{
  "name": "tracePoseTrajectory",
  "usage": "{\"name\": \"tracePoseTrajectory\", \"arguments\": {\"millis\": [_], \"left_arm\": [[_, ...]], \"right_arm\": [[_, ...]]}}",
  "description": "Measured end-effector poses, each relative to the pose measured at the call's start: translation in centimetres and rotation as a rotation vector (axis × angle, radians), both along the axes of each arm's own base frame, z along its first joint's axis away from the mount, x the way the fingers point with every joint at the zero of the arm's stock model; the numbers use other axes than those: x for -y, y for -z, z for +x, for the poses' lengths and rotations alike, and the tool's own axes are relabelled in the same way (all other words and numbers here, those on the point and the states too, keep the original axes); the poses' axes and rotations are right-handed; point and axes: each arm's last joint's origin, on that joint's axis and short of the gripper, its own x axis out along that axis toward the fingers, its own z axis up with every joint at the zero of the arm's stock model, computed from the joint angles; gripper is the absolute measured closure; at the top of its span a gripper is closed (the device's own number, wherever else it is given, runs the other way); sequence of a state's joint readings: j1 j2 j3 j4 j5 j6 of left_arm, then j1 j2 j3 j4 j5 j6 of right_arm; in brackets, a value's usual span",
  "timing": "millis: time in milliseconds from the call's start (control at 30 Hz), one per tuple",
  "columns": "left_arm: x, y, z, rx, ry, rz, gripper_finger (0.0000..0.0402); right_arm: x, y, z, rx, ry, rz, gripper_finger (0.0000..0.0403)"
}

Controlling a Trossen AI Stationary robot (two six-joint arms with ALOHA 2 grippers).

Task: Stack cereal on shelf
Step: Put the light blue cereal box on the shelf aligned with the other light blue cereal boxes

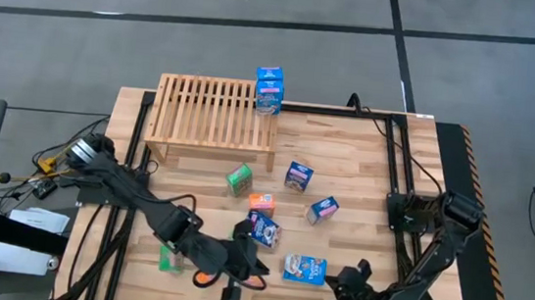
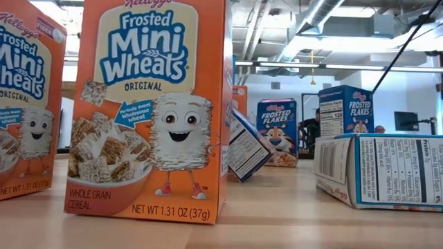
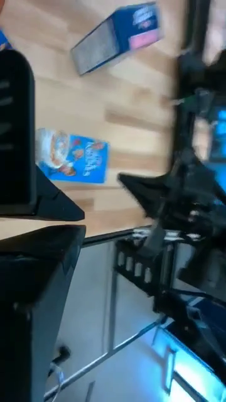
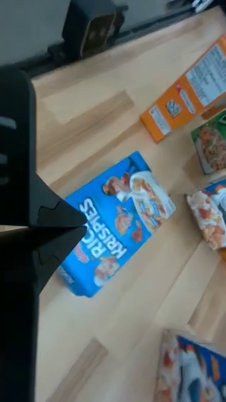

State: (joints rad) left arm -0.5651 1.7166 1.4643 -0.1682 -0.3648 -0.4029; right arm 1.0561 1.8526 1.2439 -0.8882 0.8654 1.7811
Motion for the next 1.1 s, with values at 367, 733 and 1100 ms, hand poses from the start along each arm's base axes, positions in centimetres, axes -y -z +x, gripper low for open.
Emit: {"name": "tracePoseTrajectory", "arguments": {"millis": [367, 733, 1100], "left_arm": [[-0.4, -0.7, -0.2, 0.011, -0.009, -0.047, 0.0399], [-0.7, -2.0, -1.0, 0.038, -0.019, -0.076, 0.0401], [-1.0, -2.7, -1.5, 0.056, -0.018, -0.063, 0.0401]], "right_arm": [[1.2, 3.1, -0.1, -0.042, -0.013, 0.036, 0.0395], [1.6, 5.4, -1.6, -0.083, -0.016, 0.13, 0.0394], [0.9, 5.6, -2.8, -0.149, -0.026, 0.188, 0.0394]]}}
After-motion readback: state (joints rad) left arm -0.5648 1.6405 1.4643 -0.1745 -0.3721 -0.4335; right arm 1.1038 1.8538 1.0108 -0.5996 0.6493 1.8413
